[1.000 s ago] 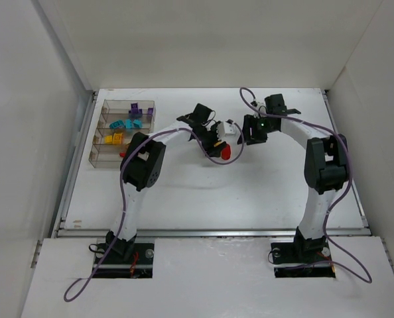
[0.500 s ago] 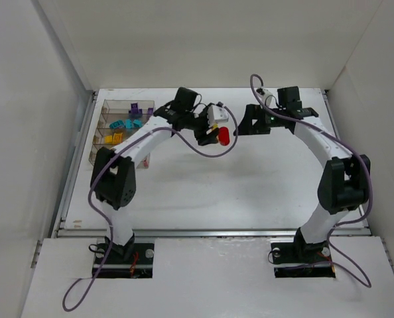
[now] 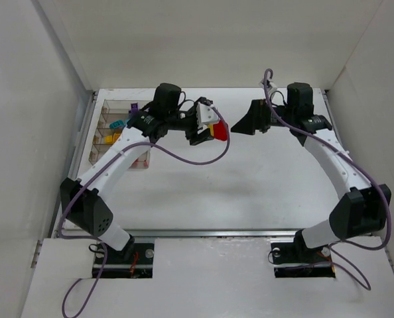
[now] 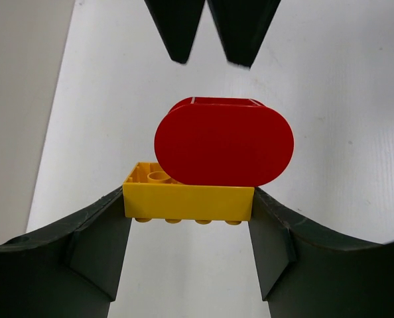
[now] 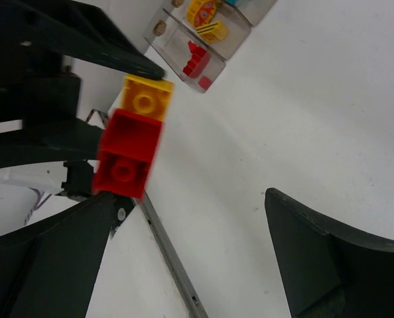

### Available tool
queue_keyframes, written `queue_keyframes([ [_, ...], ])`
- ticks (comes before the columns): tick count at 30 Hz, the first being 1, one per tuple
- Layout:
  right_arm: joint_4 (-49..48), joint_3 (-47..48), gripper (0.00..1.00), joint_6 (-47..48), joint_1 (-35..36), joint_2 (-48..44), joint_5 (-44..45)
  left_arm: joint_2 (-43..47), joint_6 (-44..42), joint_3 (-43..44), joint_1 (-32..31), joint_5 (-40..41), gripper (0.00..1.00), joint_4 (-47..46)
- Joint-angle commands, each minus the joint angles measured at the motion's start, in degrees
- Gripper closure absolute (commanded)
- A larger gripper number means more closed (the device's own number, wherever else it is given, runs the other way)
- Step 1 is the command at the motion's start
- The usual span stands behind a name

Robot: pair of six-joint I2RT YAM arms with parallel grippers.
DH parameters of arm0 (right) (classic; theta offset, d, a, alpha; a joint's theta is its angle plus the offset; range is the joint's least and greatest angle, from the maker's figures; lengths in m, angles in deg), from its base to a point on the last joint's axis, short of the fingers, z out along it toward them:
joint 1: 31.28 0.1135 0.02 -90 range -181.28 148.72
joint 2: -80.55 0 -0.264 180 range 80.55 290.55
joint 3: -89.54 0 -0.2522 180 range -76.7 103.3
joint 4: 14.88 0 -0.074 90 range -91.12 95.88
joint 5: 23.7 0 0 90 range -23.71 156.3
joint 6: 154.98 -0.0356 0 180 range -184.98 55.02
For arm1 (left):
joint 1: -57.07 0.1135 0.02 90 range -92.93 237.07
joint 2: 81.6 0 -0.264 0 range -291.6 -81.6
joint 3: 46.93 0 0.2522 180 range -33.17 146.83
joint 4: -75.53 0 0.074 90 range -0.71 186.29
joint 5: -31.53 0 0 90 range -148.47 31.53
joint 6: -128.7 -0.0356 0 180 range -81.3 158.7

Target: Sort the legos into containers by color

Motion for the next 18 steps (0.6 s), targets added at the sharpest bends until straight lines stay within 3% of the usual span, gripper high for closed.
queue_keyframes([
  [1, -3.4, 0.3, 0.0, -0.8, 0.7, -5.0, -1.8, 2.2, 0.7, -2.2, -0.2, -0.1, 1.0, 0.2],
  [7, -5.4, 0.3, 0.0, -2.8, 2.0, -7.0, -3.4, 4.0, 0.7, -2.7, -0.7, 1.9, 1.0, -0.9],
  [9, -2.8, 0.9, 0.0, -2.8, 3.0, -7.0, 1.0, 4.0, 1.2, -2.0, -0.7, 3.1, 1.0, -1.4],
  [18, -5.0, 0.8, 0.0, -5.8, 8.0, -2.6, 5.3, 4.5, 3.6, -0.8, -3.0, 5.6, 1.0, -1.4],
])
